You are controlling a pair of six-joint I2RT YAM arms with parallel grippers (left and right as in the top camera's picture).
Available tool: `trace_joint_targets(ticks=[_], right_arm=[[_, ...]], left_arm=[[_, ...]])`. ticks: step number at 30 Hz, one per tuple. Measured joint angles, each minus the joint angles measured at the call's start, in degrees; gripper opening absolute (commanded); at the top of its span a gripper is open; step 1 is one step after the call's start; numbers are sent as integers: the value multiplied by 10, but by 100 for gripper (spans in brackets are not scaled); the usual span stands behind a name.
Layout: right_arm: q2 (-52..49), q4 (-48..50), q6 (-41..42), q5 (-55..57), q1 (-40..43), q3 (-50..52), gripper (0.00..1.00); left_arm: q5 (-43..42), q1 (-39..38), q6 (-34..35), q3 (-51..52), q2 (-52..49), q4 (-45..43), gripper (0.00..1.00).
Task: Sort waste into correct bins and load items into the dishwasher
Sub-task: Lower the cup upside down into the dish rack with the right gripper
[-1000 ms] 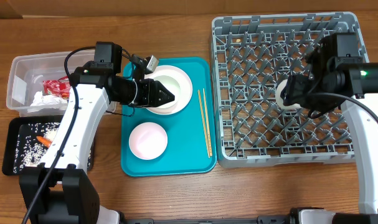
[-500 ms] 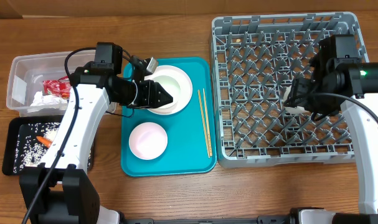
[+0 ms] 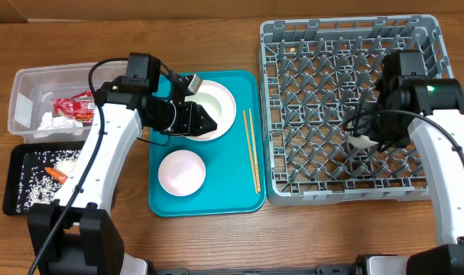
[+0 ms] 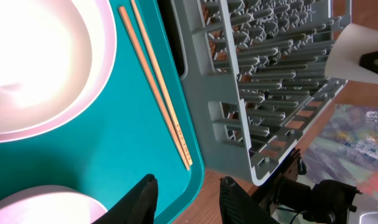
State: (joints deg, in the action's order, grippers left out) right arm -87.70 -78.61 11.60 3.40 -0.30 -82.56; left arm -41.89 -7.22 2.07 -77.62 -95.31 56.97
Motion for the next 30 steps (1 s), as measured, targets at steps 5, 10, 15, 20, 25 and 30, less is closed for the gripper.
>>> trace_joint_targets(ticks=[5, 10, 15, 20, 25, 30], right_arm=[[-19, -2, 4, 1, 17, 14, 20], [-30, -5, 9, 2, 35, 16, 17], [-30, -14, 13, -1, 36, 16, 15], [-30, -16, 15, -2, 36, 16, 15], [-30, -16, 16, -2, 36, 16, 15], [-30, -1, 17, -4, 36, 26, 15]], left_arm=[[1, 0, 0, 0, 0, 3, 36], [2, 0, 0, 0, 0, 3, 36], [2, 0, 0, 0, 0, 3, 36], [2, 0, 0, 0, 0, 3, 36], [2, 0, 0, 0, 0, 3, 36], [2, 0, 0, 0, 0, 3, 36]])
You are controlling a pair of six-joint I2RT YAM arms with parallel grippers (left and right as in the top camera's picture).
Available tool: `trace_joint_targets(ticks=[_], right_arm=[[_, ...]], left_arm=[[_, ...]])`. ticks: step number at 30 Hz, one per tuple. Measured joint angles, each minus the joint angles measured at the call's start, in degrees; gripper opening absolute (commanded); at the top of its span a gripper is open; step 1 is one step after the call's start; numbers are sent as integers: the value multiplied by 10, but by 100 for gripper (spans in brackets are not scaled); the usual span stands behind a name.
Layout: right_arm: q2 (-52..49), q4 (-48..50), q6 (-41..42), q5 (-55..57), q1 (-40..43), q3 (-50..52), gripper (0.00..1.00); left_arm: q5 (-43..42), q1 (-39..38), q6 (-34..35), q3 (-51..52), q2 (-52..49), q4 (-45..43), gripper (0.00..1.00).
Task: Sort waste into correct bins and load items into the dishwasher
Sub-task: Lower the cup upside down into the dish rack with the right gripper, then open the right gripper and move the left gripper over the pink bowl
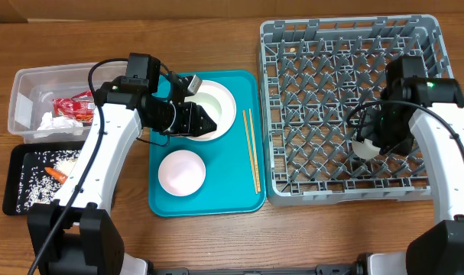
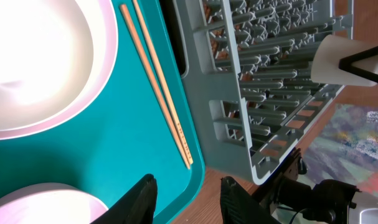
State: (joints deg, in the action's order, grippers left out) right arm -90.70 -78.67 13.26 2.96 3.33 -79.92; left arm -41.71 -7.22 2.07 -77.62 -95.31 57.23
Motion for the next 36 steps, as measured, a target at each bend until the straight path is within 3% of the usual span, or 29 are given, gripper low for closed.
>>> trace_joint_targets(ticks=[29, 36], right_arm=[[0, 21, 0, -2, 0, 26, 15], [0, 44, 0, -10, 0, 54, 21]], left_arm=[[0, 0, 8, 0, 0, 0, 37], [0, 0, 8, 0, 0, 0, 40]])
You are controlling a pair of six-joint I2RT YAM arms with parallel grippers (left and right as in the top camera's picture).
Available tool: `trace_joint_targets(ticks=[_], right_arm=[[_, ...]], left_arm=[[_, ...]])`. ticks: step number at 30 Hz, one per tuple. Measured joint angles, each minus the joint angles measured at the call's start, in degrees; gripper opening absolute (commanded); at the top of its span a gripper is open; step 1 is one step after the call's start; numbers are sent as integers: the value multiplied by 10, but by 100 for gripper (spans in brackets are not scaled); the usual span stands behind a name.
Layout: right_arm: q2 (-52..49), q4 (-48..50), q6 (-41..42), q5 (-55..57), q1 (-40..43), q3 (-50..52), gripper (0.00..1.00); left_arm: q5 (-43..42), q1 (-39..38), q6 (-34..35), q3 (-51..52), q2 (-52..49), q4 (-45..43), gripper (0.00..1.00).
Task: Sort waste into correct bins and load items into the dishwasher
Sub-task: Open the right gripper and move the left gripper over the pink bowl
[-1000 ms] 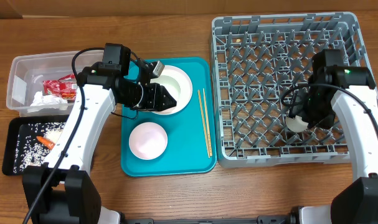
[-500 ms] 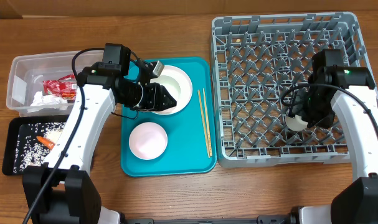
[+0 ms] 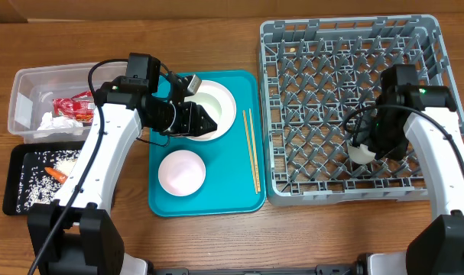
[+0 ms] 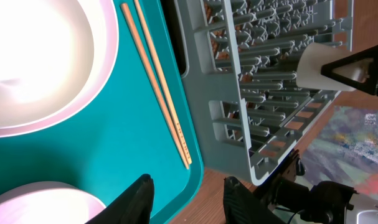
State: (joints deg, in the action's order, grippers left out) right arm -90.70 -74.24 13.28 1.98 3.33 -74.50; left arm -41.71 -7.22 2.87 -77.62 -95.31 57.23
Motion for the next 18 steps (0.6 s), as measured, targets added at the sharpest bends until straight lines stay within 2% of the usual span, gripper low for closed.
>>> trace_joint_targets(ticks=[2, 9, 18], right_arm=[[0, 3, 0, -2, 0, 7, 25], [0, 3, 0, -3, 0, 10, 67], [0, 2, 1, -5, 0, 10, 78]], left_arm=[[0, 0, 0, 0, 0, 0, 41], [0, 0, 0, 0, 0, 0, 42], [0, 0, 0, 0, 0, 0, 45]])
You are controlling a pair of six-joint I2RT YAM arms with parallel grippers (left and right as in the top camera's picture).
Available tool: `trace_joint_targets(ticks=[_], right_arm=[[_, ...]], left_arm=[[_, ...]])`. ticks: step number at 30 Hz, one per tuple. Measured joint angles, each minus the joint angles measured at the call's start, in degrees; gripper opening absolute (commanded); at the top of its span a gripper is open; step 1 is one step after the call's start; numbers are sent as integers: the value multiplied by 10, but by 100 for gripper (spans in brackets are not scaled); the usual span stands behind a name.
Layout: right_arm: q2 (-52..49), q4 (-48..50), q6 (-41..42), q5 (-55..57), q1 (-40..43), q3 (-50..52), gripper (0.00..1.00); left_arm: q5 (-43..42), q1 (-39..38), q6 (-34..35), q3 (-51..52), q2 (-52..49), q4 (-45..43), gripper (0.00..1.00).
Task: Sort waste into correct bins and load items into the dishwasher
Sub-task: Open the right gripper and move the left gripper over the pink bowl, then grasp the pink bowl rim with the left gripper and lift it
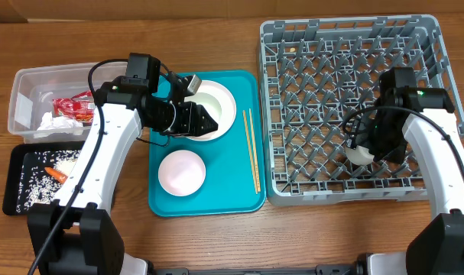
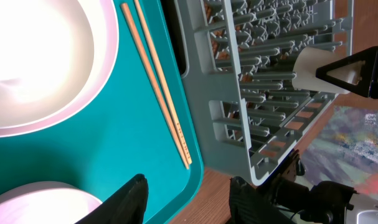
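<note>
My right gripper (image 1: 368, 147) is shut on a white cup (image 1: 359, 156), which sits low among the pegs at the front right of the grey dish rack (image 1: 346, 30). The left wrist view shows the same cup (image 2: 308, 65) between dark fingers (image 2: 344, 67). My left gripper (image 1: 206, 121) hovers open and empty over the large white bowl (image 1: 218, 101) on the teal tray (image 1: 239, 200); its fingertips (image 2: 134, 198) stand wide apart. A small white bowl (image 1: 181, 172) and a pair of chopsticks (image 1: 251, 149) lie on the tray.
A clear bin (image 1: 25, 84) with red and white wrappers stands at the far left. In front of it a black tray (image 1: 11, 164) holds rice and an orange scrap. The rack fills the right half of the wooden table (image 1: 216, 237).
The right gripper has sunk a little lower into the rack with the cup. The left gripper's fingers stand slightly wider apart; the left arm stays over the large bowl.
The right gripper first held the white cup tilted above the rack's right middle. At each later moment the cup was lower and nearer the rack's front right, and now it rests among the pegs. The left arm stayed open over the large bowl throughout.
</note>
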State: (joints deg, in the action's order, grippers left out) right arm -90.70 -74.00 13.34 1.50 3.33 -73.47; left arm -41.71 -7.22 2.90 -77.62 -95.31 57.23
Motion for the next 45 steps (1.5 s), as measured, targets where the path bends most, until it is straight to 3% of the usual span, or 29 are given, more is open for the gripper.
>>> trace_joint_targets(ticks=[5, 10, 19, 25, 30, 33, 45], right_arm=[[0, -2, 1, 0, 0, 0, 85], [0, -2, 1, 0, 0, 0, 84], [0, -40, 1, -17, 0, -56, 85], [0, -71, 1, -75, 0, -137, 86], [0, -76, 1, -127, -10, -142, 86], [0, -73, 1, -145, -35, -142, 86], [0, -34, 1, -167, -158, -142, 87]], left_arm=[[0, 0, 0, 0, 0, 0, 45], [0, 0, 1, 0, 0, 0, 45], [12, 0, 3, -1, 0, 7, 35], [119, 0, 25, -35, 6, 76, 39], [268, 1, 75, -73, 24, 162, 39], [315, 1, 91, -72, 28, 198, 40], [394, 1, 123, 62, 28, 150, 44]])
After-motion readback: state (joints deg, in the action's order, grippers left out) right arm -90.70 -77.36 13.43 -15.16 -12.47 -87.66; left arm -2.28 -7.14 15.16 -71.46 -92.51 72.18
